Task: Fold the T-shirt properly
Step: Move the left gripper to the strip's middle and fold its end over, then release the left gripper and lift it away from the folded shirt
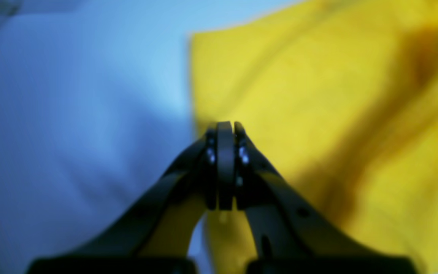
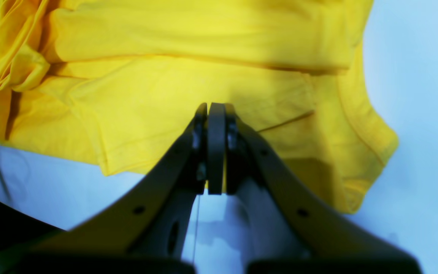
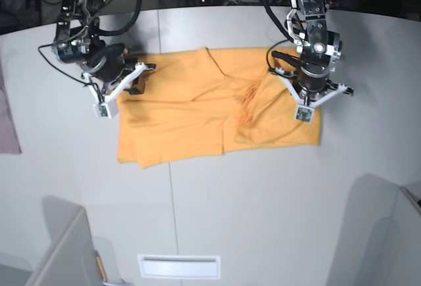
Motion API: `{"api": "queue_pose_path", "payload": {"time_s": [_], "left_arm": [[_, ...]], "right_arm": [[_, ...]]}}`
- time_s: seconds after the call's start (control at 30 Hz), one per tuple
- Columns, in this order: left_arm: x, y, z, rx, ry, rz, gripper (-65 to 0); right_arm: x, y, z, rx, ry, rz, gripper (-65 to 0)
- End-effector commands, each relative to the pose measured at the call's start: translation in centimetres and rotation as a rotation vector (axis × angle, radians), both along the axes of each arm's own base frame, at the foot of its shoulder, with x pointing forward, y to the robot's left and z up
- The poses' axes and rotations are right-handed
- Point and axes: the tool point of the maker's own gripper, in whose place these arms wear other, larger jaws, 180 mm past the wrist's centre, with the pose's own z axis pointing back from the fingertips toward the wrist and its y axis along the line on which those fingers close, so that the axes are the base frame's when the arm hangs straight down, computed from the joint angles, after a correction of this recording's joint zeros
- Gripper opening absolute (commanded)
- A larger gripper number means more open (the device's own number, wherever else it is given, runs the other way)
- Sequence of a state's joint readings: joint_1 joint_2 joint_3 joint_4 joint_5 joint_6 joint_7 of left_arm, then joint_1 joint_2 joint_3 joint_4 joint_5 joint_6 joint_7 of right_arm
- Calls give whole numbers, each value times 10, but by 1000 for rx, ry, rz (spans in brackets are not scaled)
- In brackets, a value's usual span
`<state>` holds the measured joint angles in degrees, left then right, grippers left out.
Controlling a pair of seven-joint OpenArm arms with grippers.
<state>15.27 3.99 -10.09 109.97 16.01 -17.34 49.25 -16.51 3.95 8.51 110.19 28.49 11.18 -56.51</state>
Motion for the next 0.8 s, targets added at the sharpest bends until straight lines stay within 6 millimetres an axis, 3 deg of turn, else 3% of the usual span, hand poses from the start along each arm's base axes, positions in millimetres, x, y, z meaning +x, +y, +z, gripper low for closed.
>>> {"api": "queue_pose_path", "payload": {"time_s": [0.0, 0.2, 0.27, 0.37, 0.47, 0.53, 0.63, 0.7, 0.77], "left_arm": [[6, -9, 6, -12, -33, -22, -650], [-2, -53, -10, -55, 18, -135, -650], [-1, -75, -10, -74, 16, -189, -650], [-6, -122, -7, -111, 14, -315, -650], [-11, -149, -5, -133, 14, -388, -650], [-10, -150, -4, -135, 9, -389, -650], [-5, -136, -2, -124, 1, -350, -650], [1, -110, 2, -103, -16, -283, -650], [5, -73, 9, -70, -38, -188, -650]], "right_arm": [[8, 0, 10, 8, -45, 1, -650], [8, 0, 10, 8, -45, 0, -650], [8, 0, 10, 8, -43, 0, -650], [8, -1, 10, 8, -43, -1, -650], [8, -1, 10, 8, -44, -2, -650], [9, -1, 10, 9, -49, -3, -650], [11, -6, 12, 5, -55, -20, -650], [18, -24, 16, -9, -74, -72, -650], [24, -38, 21, -21, -89, -112, -650]]}}
